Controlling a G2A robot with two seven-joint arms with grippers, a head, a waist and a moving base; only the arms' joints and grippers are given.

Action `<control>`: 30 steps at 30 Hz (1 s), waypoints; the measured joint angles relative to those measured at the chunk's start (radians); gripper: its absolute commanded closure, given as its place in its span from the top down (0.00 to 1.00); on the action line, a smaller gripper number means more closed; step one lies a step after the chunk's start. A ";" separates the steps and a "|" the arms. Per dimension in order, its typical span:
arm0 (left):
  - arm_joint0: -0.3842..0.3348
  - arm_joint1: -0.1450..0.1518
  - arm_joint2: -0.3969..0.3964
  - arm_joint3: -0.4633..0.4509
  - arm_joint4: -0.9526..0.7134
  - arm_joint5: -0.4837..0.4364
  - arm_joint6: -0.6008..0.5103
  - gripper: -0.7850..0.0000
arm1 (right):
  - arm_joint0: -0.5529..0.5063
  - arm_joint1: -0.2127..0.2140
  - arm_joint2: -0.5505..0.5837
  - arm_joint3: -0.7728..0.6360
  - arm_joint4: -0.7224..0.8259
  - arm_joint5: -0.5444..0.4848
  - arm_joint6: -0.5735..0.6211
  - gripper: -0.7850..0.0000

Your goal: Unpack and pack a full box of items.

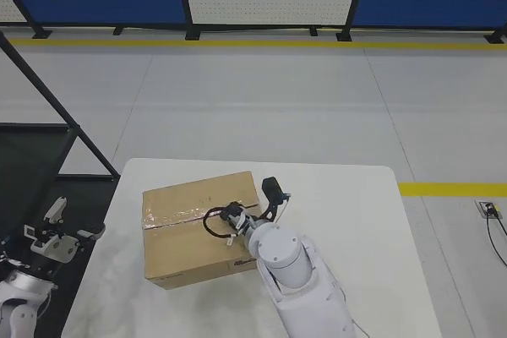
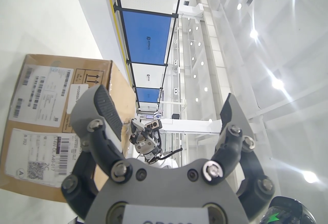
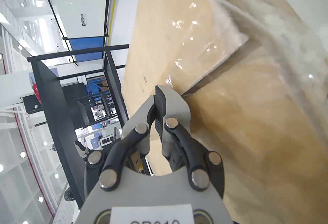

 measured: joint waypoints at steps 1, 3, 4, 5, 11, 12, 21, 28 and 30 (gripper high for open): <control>-0.002 0.001 -0.002 0.003 -0.001 0.001 -0.004 1.00 | -0.008 0.001 0.006 -0.010 0.004 0.003 -0.010 0.00; -0.007 0.004 -0.005 0.012 -0.003 0.001 -0.013 1.00 | -0.028 0.003 0.024 -0.033 0.018 0.003 -0.029 0.00; -0.010 0.005 -0.005 0.017 -0.003 0.000 -0.017 1.00 | -0.038 0.004 0.034 -0.042 0.026 -0.001 -0.035 0.00; -0.013 0.006 -0.005 0.023 -0.002 0.000 -0.021 1.00 | -0.047 0.006 0.045 -0.051 0.032 -0.006 -0.042 0.00; -0.032 0.014 -0.009 0.053 0.005 0.001 -0.041 1.00 | -0.110 0.016 0.119 -0.096 0.101 -0.088 -0.067 0.00; -0.035 0.015 -0.011 0.058 0.005 0.001 -0.045 1.00 | -0.121 0.018 0.132 -0.100 0.119 -0.110 -0.077 0.00; -0.049 0.025 -0.013 0.079 0.001 0.004 -0.061 1.00 | -0.146 0.016 0.153 -0.086 0.228 -0.248 -0.174 0.00; -0.052 0.029 -0.010 0.092 -0.009 0.001 -0.065 1.00 | -0.074 0.015 0.142 0.007 0.255 -0.186 -0.175 0.00; -0.051 0.031 -0.012 0.095 -0.014 0.000 -0.067 1.00 | -0.054 0.015 0.147 0.032 0.273 -0.164 -0.169 0.00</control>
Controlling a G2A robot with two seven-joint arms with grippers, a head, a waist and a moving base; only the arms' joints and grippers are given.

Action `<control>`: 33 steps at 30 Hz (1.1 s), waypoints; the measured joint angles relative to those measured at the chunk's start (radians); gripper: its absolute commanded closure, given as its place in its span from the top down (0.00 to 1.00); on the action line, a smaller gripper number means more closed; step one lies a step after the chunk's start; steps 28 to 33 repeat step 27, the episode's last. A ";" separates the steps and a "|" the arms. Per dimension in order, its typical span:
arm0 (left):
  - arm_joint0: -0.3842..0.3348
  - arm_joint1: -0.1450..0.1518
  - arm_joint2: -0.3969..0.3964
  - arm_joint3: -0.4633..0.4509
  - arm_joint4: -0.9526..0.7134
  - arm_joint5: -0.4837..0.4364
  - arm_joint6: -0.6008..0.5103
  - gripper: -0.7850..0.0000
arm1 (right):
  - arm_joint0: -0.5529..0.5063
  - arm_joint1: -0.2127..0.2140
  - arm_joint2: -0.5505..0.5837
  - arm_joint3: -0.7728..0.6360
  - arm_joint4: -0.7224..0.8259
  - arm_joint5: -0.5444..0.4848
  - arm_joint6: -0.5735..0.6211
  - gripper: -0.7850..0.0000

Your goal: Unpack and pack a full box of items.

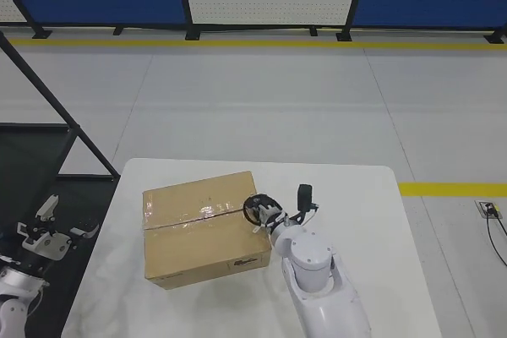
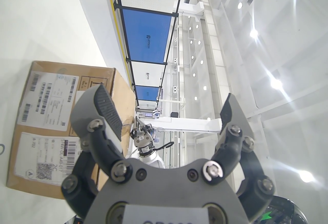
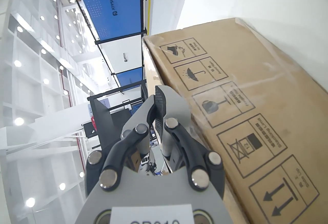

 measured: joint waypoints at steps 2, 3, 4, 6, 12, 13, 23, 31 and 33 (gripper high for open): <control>0.001 0.001 -0.002 0.003 -0.004 0.000 -0.001 1.00 | 0.007 0.001 0.002 0.011 0.006 0.008 0.007 0.00; 0.001 0.002 -0.003 0.004 -0.005 -0.002 -0.001 1.00 | 0.006 0.003 0.001 0.011 0.007 0.009 0.009 0.00; 0.001 0.003 -0.004 0.005 -0.006 -0.003 -0.001 1.00 | 0.002 0.003 0.000 0.008 0.007 0.008 0.009 0.00; 0.002 0.004 -0.003 0.006 -0.007 -0.003 0.000 1.00 | -0.010 0.006 -0.002 -0.006 0.007 0.008 0.009 0.00; 0.004 0.008 0.004 0.000 -0.005 -0.006 -0.001 1.00 | -0.070 0.014 -0.008 -0.095 -0.011 -0.046 -0.019 0.00; 0.004 0.009 0.004 -0.002 -0.005 -0.007 -0.001 1.00 | -0.090 0.015 -0.007 -0.120 -0.017 -0.073 -0.039 0.00; 0.023 0.009 0.001 -0.041 -0.016 -0.038 0.057 1.00 | -0.372 0.037 0.071 -0.422 -0.011 -0.402 -0.191 1.00; 0.077 -0.002 -0.001 -0.108 -0.037 -0.088 0.161 1.00 | -0.419 0.048 0.133 -0.456 0.009 -0.492 -0.127 1.00; 0.077 -0.002 -0.001 -0.108 -0.037 -0.088 0.161 1.00 | -0.419 0.048 0.133 -0.456 0.009 -0.492 -0.127 1.00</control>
